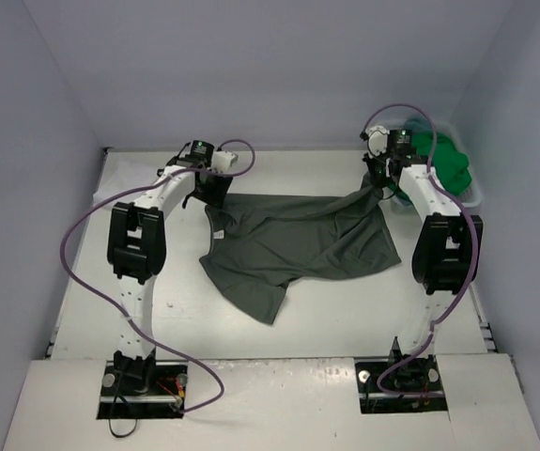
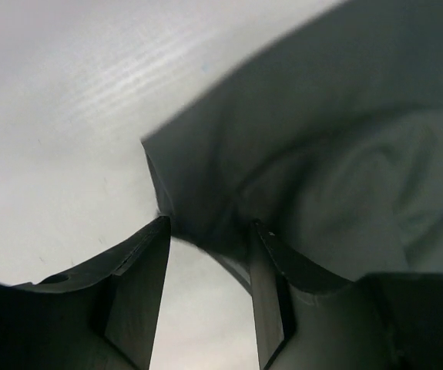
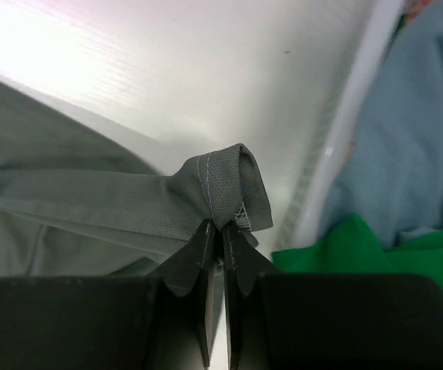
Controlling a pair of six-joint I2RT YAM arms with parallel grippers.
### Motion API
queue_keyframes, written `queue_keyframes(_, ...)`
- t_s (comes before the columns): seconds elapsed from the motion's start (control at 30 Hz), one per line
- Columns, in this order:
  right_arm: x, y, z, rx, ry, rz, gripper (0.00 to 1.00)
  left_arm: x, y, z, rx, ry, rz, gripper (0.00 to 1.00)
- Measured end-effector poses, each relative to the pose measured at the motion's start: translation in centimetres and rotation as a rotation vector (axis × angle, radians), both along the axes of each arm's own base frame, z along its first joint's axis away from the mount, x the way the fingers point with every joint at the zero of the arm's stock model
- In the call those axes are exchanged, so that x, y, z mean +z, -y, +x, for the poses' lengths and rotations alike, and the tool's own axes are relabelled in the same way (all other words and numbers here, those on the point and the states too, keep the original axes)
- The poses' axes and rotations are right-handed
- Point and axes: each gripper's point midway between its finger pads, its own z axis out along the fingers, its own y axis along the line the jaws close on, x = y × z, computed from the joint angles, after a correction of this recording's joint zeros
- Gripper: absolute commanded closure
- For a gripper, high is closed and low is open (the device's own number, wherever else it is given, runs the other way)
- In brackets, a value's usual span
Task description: Fold and stack the t-shirts
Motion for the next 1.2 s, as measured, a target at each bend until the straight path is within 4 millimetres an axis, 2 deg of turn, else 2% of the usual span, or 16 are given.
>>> queue_keyframes(0.07, 0.3, 0.7, 0.3, -0.023, 0.012, -0.019, 1.00, 0.9, 0.0, -1.4, -0.019, -0.004, -0.014, 0.60)
queue_keyframes(0.13, 0.8, 1.5, 0.9, -0.050, 0.031, -0.042, 1.00, 2.8, 0.2, -2.5, -0.039, 0.018, -0.035, 0.60)
queue_keyframes(0.37, 1.5, 3.0, 2.3, -0.101, 0.073, -0.086, 1.00, 11.0, 0.3, -4.9, -0.094, 0.169, -0.093, 0.60)
queue_keyframes(0.47, 0.9, 3.1, 2.3, -0.106, 0.061, -0.086, 1.00, 12.3, 1.1, -5.9, -0.126, 0.183, -0.132, 0.60)
queue_keyframes(0.57, 0.7, 3.1, 2.3, -0.108, 0.056, -0.084, 1.00, 11.0, 2.2, -7.1, -0.161, 0.139, -0.152, 0.60)
queue_keyframes(0.83, 0.7, 3.0, 2.3, -0.115, 0.057, -0.074, 1.00, 2.8, 5.7, -10.0, -0.242, -0.075, -0.145, 0.60)
queue_keyframes(0.93, 0.7, 2.8, 2.3, -0.111, 0.057, -0.068, 1.00, 0.8, 6.0, -10.2, -0.241, -0.120, -0.140, 0.60)
queue_keyframes(1.03, 0.7, 2.6, 2.3, -0.105, 0.057, -0.059, 1.00, -0.2, 6.0, -10.2, -0.232, -0.140, -0.139, 0.60)
queue_keyframes(1.2, 0.7, 2.4, 2.3, -0.095, 0.056, -0.047, 1.00, -0.5, 6.2, -9.6, -0.221, -0.129, -0.147, 0.60)
